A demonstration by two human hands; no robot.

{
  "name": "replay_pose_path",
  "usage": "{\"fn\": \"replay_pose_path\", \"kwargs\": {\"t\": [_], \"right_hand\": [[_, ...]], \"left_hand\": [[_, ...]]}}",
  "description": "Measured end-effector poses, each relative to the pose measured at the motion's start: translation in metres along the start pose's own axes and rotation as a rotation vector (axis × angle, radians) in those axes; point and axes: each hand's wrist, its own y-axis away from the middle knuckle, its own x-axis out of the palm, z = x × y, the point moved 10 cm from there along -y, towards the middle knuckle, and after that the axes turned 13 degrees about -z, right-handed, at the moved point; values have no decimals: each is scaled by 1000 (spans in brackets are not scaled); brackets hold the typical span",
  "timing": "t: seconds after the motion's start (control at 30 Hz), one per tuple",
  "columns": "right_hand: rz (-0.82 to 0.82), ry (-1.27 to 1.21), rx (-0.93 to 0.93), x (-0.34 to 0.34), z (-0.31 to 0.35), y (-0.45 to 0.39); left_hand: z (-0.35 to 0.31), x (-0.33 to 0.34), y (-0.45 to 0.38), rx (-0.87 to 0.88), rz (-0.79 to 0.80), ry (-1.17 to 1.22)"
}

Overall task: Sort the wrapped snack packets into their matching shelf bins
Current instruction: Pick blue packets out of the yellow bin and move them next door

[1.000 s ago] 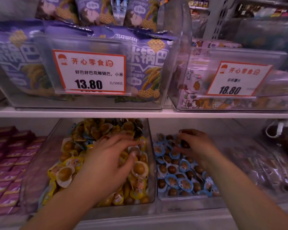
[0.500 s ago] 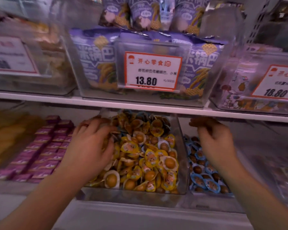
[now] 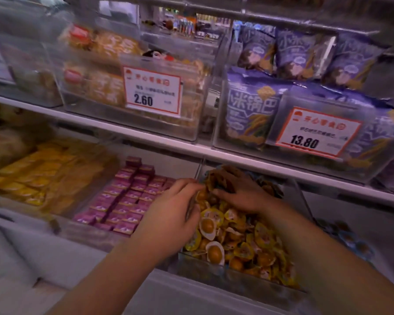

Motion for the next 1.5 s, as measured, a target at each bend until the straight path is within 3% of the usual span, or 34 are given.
{"fn": "replay_pose_path", "kwargs": {"t": [0.2,0.4,0.53,0.7,0.77,0.87,0.97,1.07,1.17,1.3,1.5], "right_hand": [[0,114,-59,-14,-29,51],[46,134,-6,-28,-26,86],[-143,67,54,-52,2,50],[171,95,257,19,22,17],[118,111,330,26,17,9],[-14,114,266,20,16,11],[-114,4,157,10,21,23],[-106,-154,160,-7,18,27],[-161,-406,307,-35,0,34],[-281,-1252,634,-53,-21,64],[-307,-1538,757,-63,-25,109]], "left_hand": [[3,1,-3,11,5,20],[1,2,-4,11,11,2],[-5,-6,-6,-7,-41,12],[-7,-10,-7,-26,-88,43],[-7,-11,-8,-29,-96,42],[-8,-12,-9,-23,-102,37],[-8,-12,-8,-26,-91,51],[-11,-15,-9,-23,-100,52],[-15,-19,-10,-32,-138,85],[-30,-13,-8,-50,-161,184],[-62,40,-1,-96,-39,274]]}}
